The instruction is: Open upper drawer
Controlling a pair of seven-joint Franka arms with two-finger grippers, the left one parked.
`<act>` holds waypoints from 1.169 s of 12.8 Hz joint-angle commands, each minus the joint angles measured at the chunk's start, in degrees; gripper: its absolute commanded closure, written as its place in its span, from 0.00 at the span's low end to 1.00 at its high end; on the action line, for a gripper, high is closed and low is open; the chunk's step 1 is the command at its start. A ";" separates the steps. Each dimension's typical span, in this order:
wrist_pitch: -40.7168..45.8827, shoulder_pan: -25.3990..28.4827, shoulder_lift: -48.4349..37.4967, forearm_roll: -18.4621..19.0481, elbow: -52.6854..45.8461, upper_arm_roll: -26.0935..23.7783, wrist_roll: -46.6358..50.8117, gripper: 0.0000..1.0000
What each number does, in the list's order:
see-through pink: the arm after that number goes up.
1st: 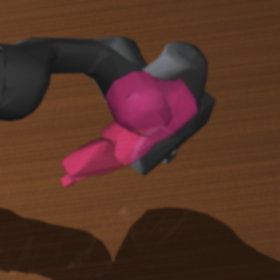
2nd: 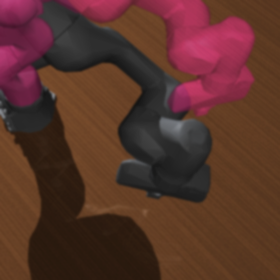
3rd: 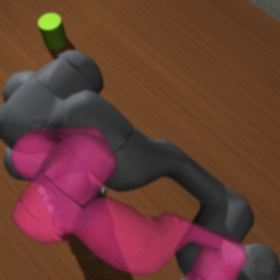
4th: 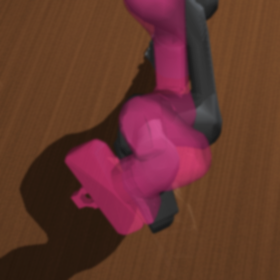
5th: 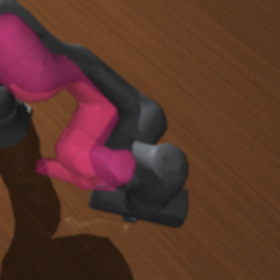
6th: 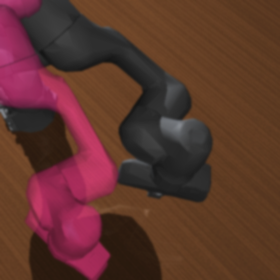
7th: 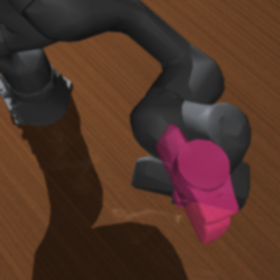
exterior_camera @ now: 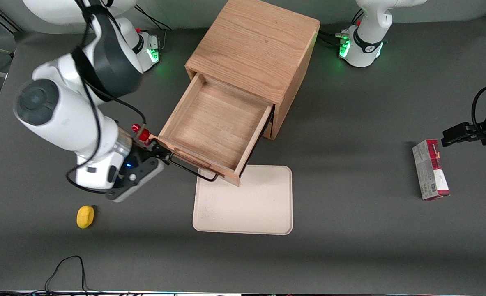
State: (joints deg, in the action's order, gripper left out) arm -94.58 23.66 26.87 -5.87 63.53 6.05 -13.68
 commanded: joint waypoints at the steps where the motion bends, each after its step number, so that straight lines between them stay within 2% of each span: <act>1: 4.22 0.33 -4.44 3.57 2.82 2.91 5.84 0.00; 2: 4.32 0.33 -5.85 4.54 4.31 4.05 6.03 0.00; 6: 4.05 0.24 -12.10 4.38 12.75 10.99 6.29 0.00; 8: 3.62 -0.89 -13.76 4.29 13.81 12.15 8.57 0.00; 10: 0.74 -5.71 -18.06 4.55 19.24 8.66 10.59 0.00; 12: -0.60 -13.08 -21.41 4.64 23.64 3.65 10.86 0.00; 15: -1.04 -18.63 -23.44 4.55 26.20 0.91 10.78 0.00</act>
State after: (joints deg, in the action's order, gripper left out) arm -93.57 7.98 6.82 -2.25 85.23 9.69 -4.88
